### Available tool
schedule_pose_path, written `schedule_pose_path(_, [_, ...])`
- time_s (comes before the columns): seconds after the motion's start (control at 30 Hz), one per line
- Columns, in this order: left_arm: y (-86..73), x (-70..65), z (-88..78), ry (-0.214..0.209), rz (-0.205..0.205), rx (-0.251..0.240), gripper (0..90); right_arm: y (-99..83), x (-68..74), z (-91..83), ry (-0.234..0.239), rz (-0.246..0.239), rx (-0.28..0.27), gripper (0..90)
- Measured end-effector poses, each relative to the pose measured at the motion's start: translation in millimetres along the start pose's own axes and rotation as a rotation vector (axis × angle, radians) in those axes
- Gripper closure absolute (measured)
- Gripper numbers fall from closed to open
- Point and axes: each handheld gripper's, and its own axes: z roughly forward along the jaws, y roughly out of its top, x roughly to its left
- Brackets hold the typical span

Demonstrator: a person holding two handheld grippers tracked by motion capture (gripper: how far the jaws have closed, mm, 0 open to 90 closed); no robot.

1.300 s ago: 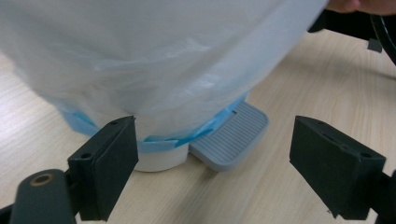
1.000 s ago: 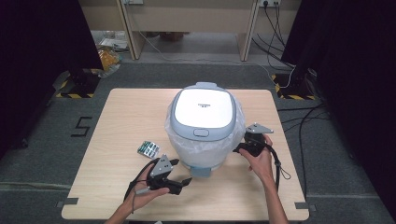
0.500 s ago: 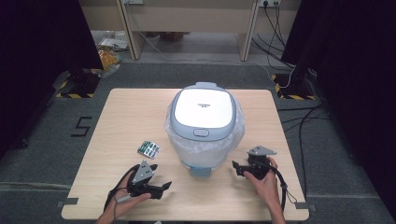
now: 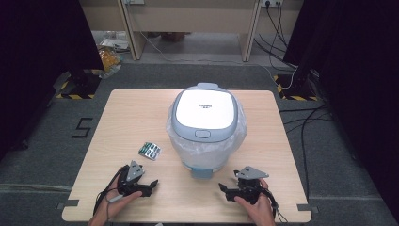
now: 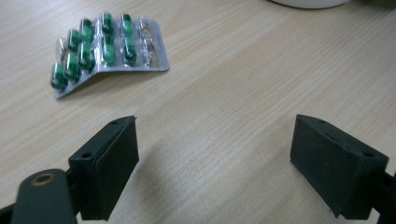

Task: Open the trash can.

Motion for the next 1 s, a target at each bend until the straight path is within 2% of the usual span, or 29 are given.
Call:
schedule_pose_path(0.1, [0.0, 6.8, 2.1, -0.042, -0.054, 0.019, 14.0, 6.5, 13.8, 6.2, 0.029, -0.028, 0.000, 20.8])
schedule_pose_path(0.23, [0.7, 14.5, 3.6, -0.029, -0.076, 0.015, 13.8, 11.9, 25.6, 12.0, 0.052, -0.058, -0.007, 21.3])
schedule_pose_path(0.67, [0.8, 14.1, 4.0, -0.014, -0.074, 0.017, 12.8, 30.0, 65.0, 36.5, 0.125, -0.153, -0.037, 21.9])
schedule_pose_path(0.8, [0.7, 14.1, 4.1, -0.014, -0.074, 0.017, 12.7, 33.7, 70.6, 44.4, 0.138, -0.176, -0.039, 20.8])
schedule_pose_path(1.0, [0.7, 14.1, 4.1, -0.013, -0.074, 0.017, 12.7, 36.0, 76.5, 52.1, 0.072, -0.220, -0.020, 20.6])
